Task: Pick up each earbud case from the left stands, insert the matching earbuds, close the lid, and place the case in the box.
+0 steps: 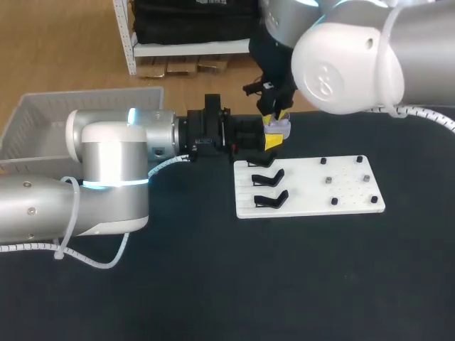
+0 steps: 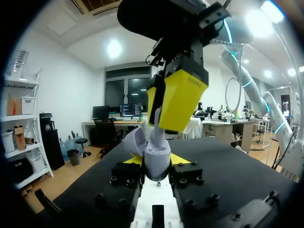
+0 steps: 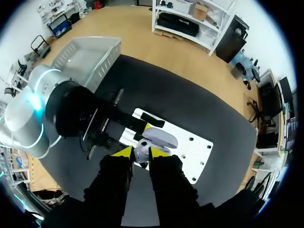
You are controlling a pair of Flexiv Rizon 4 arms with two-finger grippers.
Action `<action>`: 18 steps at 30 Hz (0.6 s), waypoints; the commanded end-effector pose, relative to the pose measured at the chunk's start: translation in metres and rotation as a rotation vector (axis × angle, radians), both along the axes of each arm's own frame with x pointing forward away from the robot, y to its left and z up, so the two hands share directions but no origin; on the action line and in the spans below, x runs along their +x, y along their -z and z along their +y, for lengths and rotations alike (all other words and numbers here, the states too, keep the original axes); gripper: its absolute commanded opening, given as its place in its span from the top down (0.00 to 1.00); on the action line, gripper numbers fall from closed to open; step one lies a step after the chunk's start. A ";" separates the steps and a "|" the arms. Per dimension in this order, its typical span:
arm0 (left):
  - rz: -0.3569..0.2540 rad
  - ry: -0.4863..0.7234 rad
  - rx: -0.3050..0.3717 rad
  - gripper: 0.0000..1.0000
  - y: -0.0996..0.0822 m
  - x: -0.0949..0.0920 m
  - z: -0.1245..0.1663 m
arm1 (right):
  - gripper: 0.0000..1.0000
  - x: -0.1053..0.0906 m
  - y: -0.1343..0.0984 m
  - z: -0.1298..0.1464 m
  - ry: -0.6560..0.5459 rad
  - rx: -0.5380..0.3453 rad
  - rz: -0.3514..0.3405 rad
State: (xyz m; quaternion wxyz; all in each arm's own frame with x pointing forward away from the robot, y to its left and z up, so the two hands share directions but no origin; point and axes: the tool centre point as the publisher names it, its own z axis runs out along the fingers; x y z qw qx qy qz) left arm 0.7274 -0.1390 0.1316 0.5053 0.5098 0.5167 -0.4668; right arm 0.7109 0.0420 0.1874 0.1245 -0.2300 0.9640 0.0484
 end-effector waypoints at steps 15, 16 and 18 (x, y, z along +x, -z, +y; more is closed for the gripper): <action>-0.006 -0.008 -0.005 1.00 0.001 -0.002 0.000 | 1.00 0.003 0.008 -0.001 0.001 -0.006 0.005; -0.006 -0.008 -0.005 1.00 0.001 -0.002 0.000 | 1.00 0.004 0.008 -0.001 0.001 -0.007 0.005; -0.006 -0.008 -0.005 1.00 0.001 -0.002 0.000 | 1.00 0.004 0.009 0.000 -0.001 -0.007 0.007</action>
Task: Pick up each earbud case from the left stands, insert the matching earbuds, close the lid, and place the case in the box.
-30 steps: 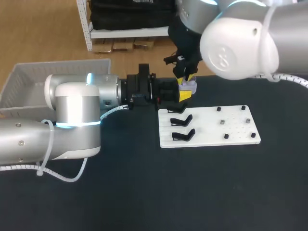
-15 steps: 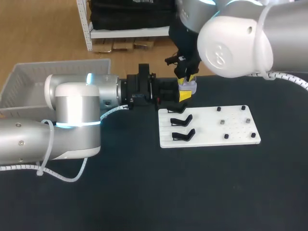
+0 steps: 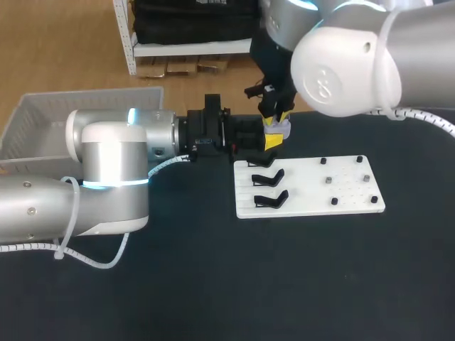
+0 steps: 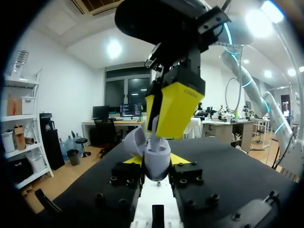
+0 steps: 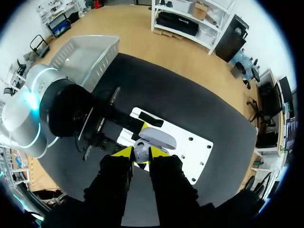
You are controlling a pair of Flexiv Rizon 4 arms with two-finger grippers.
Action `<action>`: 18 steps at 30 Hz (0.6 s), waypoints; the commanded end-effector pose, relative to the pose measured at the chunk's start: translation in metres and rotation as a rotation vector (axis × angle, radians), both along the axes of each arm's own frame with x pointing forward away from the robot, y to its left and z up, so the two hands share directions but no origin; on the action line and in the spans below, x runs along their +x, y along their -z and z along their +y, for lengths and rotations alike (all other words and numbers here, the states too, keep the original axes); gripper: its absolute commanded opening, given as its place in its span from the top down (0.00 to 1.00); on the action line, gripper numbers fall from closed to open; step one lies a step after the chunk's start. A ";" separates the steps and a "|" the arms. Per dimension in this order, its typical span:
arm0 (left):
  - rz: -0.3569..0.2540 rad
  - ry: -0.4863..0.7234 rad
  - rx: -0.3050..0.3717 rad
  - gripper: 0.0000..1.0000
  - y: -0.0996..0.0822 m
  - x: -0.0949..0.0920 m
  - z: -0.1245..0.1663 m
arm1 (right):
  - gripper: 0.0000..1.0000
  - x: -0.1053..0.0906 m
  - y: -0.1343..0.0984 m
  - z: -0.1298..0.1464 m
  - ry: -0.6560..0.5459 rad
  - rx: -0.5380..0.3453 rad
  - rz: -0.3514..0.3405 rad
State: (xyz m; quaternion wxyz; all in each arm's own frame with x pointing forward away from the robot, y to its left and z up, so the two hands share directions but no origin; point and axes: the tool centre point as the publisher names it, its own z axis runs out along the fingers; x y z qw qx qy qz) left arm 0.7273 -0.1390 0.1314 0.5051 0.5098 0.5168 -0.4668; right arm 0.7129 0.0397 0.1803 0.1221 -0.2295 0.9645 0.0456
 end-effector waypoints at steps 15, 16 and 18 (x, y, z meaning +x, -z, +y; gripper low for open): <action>-0.006 -0.008 -0.006 1.00 0.001 -0.002 0.000 | 1.00 0.002 0.010 0.000 -0.008 -0.028 -0.004; -0.006 -0.008 -0.006 1.00 0.001 -0.002 0.000 | 1.00 0.002 0.010 0.000 -0.008 -0.030 -0.006; -0.006 -0.008 -0.006 1.00 0.001 -0.002 0.000 | 0.80 0.001 0.010 0.000 -0.010 -0.032 -0.005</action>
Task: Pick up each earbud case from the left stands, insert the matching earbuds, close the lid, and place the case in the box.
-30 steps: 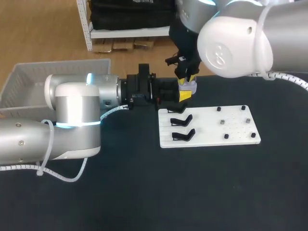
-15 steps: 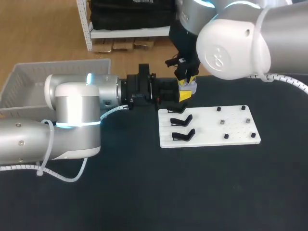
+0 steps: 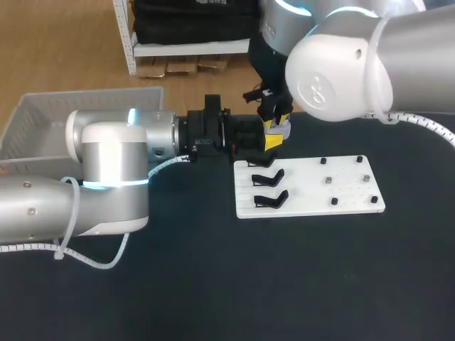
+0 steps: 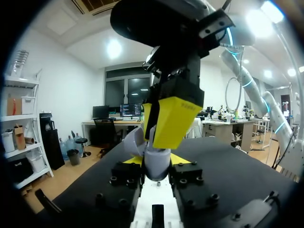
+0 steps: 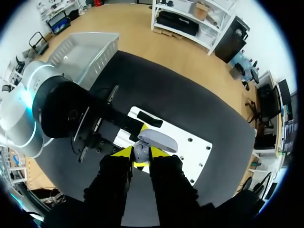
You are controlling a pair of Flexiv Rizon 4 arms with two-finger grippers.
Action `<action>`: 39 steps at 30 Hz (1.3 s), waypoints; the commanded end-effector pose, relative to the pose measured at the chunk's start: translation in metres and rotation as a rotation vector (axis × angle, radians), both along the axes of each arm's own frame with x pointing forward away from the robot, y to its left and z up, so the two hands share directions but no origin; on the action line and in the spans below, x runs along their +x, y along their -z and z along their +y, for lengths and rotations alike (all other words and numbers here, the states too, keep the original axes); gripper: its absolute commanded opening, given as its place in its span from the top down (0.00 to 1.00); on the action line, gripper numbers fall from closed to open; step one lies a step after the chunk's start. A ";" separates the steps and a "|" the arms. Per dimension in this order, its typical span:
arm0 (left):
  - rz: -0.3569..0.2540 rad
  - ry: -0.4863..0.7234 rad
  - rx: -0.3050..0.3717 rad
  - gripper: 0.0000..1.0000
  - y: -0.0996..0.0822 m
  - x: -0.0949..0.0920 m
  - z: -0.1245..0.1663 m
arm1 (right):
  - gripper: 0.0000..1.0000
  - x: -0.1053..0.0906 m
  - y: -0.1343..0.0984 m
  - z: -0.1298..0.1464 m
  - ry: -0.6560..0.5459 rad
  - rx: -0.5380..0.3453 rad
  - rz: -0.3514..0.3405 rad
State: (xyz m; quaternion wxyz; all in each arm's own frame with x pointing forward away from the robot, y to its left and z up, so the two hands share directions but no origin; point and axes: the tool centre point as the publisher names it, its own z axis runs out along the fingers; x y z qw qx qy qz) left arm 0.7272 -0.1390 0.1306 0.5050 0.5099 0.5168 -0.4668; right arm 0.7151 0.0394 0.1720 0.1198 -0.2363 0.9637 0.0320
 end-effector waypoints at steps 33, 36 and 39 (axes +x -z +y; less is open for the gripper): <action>-0.006 -0.008 -0.006 1.00 0.000 -0.002 0.000 | 0.70 -0.004 -0.004 -0.001 0.018 -0.022 -0.011; -0.006 -0.008 -0.006 1.00 0.000 -0.002 0.000 | 0.71 -0.004 -0.007 -0.001 0.018 -0.021 -0.017; -0.006 -0.008 -0.006 1.00 0.000 -0.002 0.000 | 0.71 -0.006 -0.015 -0.002 -0.001 -0.026 -0.032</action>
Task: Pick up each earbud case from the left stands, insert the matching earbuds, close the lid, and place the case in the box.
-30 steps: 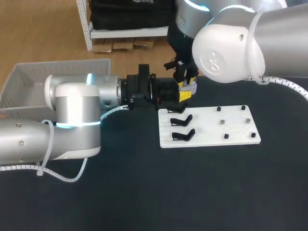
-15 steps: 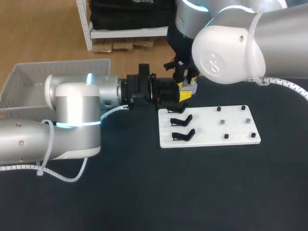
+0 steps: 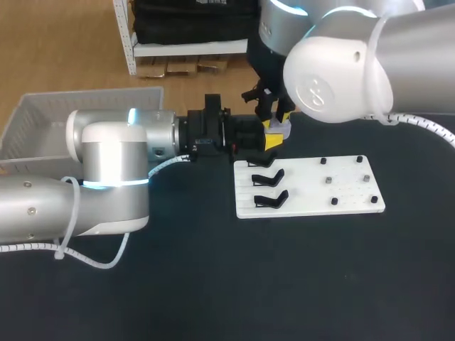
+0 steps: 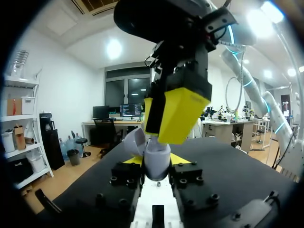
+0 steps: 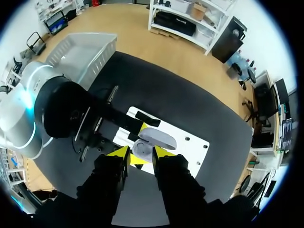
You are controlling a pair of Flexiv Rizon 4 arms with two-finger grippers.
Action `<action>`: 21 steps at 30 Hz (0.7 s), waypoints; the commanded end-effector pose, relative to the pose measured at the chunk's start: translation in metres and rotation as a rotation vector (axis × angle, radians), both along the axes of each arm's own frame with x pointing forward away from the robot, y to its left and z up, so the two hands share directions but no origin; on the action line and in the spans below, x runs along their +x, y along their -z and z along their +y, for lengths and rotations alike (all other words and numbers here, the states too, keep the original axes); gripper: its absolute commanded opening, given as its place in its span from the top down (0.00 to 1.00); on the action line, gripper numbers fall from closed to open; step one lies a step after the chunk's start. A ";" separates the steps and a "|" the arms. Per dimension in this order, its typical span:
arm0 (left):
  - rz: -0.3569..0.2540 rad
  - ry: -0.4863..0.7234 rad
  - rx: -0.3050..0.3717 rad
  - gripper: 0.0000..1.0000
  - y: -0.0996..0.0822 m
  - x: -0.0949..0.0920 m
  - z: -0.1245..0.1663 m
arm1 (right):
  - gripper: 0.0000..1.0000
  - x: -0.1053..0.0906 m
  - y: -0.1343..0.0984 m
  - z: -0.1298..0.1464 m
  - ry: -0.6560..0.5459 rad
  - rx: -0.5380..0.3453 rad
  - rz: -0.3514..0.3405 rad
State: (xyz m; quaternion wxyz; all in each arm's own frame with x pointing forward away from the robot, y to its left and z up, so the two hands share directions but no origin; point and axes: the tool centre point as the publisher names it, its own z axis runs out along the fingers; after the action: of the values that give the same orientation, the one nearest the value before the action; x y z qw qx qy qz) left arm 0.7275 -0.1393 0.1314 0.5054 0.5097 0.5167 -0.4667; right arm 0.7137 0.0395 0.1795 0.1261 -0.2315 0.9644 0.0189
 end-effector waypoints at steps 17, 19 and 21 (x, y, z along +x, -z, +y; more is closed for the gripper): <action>-0.005 -0.008 -0.005 1.00 0.001 -0.002 0.000 | 0.64 0.077 -0.012 -0.005 0.269 0.170 -0.120; -0.005 -0.008 -0.005 1.00 0.001 -0.002 0.000 | 0.65 0.078 -0.004 -0.008 0.283 0.150 -0.108; -0.005 -0.008 -0.005 1.00 0.001 -0.002 0.000 | 0.65 0.076 0.004 -0.010 0.289 0.140 -0.098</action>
State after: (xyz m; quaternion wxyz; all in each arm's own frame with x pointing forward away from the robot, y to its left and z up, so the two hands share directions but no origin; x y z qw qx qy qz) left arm 0.7274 -0.1391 0.1315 0.5054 0.5097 0.5167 -0.4667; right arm 0.7824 0.0237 0.1810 0.1970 -0.0830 0.9751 0.0594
